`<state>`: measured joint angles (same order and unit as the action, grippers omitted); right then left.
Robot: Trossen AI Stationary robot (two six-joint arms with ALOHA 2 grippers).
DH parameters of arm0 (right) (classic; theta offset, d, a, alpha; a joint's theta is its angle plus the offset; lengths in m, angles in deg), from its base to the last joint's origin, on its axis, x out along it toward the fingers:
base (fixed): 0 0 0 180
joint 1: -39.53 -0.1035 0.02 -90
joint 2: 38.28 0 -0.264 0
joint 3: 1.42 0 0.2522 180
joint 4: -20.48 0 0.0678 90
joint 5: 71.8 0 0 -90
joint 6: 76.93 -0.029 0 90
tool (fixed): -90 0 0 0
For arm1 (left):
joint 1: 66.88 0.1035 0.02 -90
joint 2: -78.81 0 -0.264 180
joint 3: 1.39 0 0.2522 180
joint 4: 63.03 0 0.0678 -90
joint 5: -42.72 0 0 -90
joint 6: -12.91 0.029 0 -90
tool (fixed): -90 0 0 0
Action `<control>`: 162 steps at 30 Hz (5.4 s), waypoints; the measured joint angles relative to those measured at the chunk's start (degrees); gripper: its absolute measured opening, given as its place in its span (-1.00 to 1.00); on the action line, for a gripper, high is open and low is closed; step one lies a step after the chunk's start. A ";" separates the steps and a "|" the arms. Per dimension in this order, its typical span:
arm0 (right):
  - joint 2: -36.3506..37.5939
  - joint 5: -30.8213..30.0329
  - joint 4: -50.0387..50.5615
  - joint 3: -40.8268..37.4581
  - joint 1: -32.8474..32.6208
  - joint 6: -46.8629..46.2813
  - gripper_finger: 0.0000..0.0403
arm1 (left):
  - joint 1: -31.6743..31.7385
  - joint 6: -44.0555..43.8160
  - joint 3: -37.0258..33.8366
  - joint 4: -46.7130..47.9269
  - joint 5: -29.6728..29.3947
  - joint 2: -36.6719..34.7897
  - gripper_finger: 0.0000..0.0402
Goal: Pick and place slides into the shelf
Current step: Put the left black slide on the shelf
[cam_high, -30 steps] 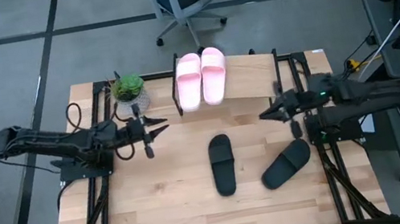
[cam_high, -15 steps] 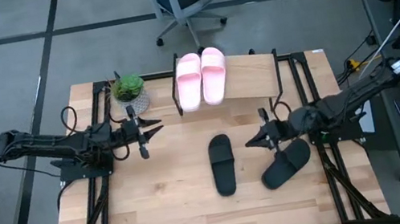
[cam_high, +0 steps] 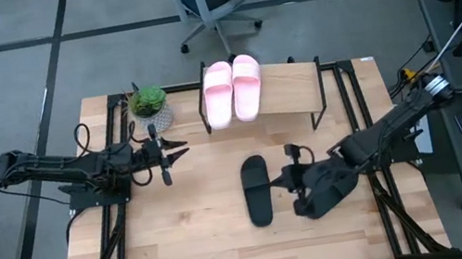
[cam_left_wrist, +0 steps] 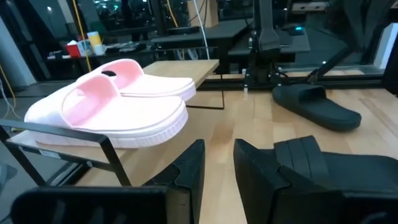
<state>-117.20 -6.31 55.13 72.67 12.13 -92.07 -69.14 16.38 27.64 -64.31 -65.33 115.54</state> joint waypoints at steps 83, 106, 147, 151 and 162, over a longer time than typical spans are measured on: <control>-15.07 -1.86 14.23 11.57 5.03 -1.07 -0.12 | 4.02 -1.43 -11.55 5.59 9.18 -18.01 -0.61; -15.16 2.51 20.08 16.43 2.56 -10.49 -0.09 | 4.00 -1.88 -11.54 5.54 9.19 -18.01 -0.61; -36.64 -4.33 35.28 34.19 2.12 -6.61 -0.16 | 4.00 -1.38 -11.49 5.54 9.17 -18.01 -0.61; -37.82 -4.26 34.95 34.18 2.14 -3.90 -0.16 | 4.01 -1.38 -11.50 5.41 9.17 -18.01 -0.61; -38.20 -4.37 34.16 30.69 3.42 -5.39 -0.16 | 4.00 -1.36 -11.48 5.42 9.17 -17.99 -0.61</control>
<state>-155.40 -10.68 89.29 103.36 15.55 -97.45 -65.14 15.02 16.15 -58.89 -56.16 97.55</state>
